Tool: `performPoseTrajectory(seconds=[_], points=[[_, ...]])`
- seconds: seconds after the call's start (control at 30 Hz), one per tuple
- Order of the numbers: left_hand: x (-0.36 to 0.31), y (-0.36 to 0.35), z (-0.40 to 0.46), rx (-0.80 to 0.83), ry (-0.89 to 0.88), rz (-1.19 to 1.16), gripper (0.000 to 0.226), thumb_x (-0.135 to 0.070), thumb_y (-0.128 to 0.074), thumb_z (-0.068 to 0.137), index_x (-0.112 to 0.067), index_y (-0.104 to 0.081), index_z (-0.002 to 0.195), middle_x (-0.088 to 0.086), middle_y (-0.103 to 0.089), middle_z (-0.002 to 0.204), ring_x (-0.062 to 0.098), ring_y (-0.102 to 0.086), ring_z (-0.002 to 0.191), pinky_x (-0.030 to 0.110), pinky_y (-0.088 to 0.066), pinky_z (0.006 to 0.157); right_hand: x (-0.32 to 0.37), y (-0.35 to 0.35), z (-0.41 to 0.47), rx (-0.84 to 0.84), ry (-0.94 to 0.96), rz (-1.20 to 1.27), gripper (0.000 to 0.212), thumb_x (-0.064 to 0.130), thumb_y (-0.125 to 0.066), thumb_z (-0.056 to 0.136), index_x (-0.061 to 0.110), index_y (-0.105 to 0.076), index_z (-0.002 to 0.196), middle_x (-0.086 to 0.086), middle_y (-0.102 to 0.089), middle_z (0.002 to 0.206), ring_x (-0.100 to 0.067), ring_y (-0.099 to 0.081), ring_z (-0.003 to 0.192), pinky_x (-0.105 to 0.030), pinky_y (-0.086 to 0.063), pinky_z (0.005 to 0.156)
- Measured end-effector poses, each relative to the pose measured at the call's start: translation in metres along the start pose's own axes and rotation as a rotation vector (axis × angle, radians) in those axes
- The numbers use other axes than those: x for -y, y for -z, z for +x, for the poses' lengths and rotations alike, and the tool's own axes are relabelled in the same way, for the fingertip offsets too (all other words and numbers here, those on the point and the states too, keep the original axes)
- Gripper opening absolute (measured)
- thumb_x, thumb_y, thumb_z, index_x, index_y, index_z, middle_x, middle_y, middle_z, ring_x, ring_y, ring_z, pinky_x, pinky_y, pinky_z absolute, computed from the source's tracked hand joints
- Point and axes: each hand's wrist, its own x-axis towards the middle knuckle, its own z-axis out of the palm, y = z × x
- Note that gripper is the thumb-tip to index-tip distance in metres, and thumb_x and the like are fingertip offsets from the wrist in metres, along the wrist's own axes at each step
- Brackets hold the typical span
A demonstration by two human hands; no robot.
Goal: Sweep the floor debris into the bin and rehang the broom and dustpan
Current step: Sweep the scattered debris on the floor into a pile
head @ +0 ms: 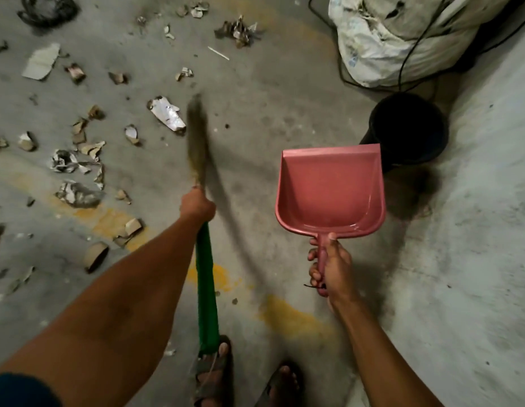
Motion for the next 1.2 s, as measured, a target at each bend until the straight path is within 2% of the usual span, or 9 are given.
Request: performPoseTrajectory(seconds=[0.13,0.23,0.33,0.43,0.7,0.83,0.93,1.07,1.2], points=[[0.041,0.047,-0.012,-0.077,0.108,-0.069,0.045,-0.008,-0.061,0.092,-0.003,-0.052,0.135,0.024,-0.061,0.127,0.044,-0.061,0.114,0.048,-0.056,0.094,0.016,-0.023,-0.011,0.039,-0.005,-0.032,0.05,0.052,-0.039,0.11,0.009,-0.065,0.11,-0.001,-0.058,0.077,-0.01,-0.037,0.041,-0.016,-0.025,0.043],[0.054,0.057,-0.038,-0.134,0.005,-0.108,0.056,-0.006,-0.057,0.092,-0.01,-0.045,0.146,0.022,-0.058,0.139,0.045,-0.06,0.119,0.049,-0.053,0.097,0.031,-0.039,-0.023,0.031,-0.021,-0.058,0.051,0.051,-0.039,0.11,0.007,-0.064,0.113,-0.002,-0.058,0.078,-0.01,-0.037,0.04,-0.015,-0.026,0.041],[0.047,0.056,-0.068,-0.119,-0.1,-0.166,0.071,-0.01,-0.055,0.095,-0.014,-0.031,0.161,0.014,-0.042,0.162,0.04,-0.053,0.135,0.047,-0.048,0.111,0.053,-0.052,-0.037,0.021,-0.036,-0.066,0.051,0.053,-0.04,0.11,0.008,-0.065,0.113,-0.001,-0.059,0.078,-0.01,-0.038,0.04,-0.015,-0.026,0.043],[0.016,0.061,-0.103,-0.094,-0.175,-0.209,0.078,-0.014,-0.057,0.096,-0.015,-0.023,0.166,0.007,-0.029,0.17,0.032,-0.044,0.146,0.042,-0.04,0.119,0.088,-0.064,-0.055,-0.002,-0.042,-0.059,0.05,0.052,-0.039,0.11,0.009,-0.065,0.111,0.0,-0.059,0.075,-0.01,-0.037,0.04,-0.016,-0.025,0.044],[-0.102,0.096,-0.145,0.118,-0.491,-0.14,0.086,-0.019,-0.062,0.089,-0.013,-0.024,0.166,0.009,-0.031,0.169,0.028,-0.036,0.152,0.031,-0.03,0.123,0.179,-0.068,-0.08,-0.063,0.0,0.02,0.051,0.047,-0.038,0.112,0.005,-0.066,0.11,-0.003,-0.058,0.072,-0.011,-0.038,0.04,-0.018,-0.03,0.038],[-0.161,0.111,-0.133,0.222,-0.628,-0.08,0.085,-0.01,-0.062,0.086,-0.019,-0.029,0.164,0.013,-0.045,0.161,0.033,-0.05,0.139,0.031,-0.041,0.111,0.213,-0.062,-0.055,-0.079,-0.005,0.039,0.051,0.05,-0.037,0.111,0.006,-0.064,0.111,-0.001,-0.057,0.071,-0.011,-0.037,0.04,-0.016,-0.027,0.039],[-0.202,0.104,-0.103,0.279,-0.641,-0.03,0.077,-0.007,-0.061,0.087,-0.018,-0.038,0.16,0.015,-0.056,0.15,0.035,-0.058,0.13,0.032,-0.046,0.102,0.234,-0.058,-0.015,-0.065,-0.004,0.054,0.05,0.05,-0.037,0.111,0.008,-0.064,0.115,0.002,-0.058,0.07,-0.009,-0.038,0.04,-0.015,-0.027,0.039],[-0.248,0.08,-0.049,0.304,-0.594,0.004,0.069,-0.004,-0.059,0.088,-0.014,-0.045,0.155,0.019,-0.06,0.144,0.037,-0.059,0.127,0.035,-0.047,0.101,0.252,-0.055,0.049,-0.05,0.009,0.028,0.049,0.05,-0.037,0.111,0.01,-0.065,0.112,-0.001,-0.059,0.074,-0.009,-0.039,0.04,-0.016,-0.028,0.038],[-0.278,0.053,0.016,0.29,-0.506,-0.011,0.067,-0.003,-0.056,0.093,-0.021,-0.044,0.156,0.016,-0.059,0.146,0.036,-0.059,0.128,0.036,-0.049,0.102,0.259,-0.051,0.115,-0.028,0.024,-0.002,0.048,0.049,-0.038,0.111,0.011,-0.066,0.108,-0.003,-0.059,0.075,-0.01,-0.038,0.041,-0.017,-0.029,0.038]])
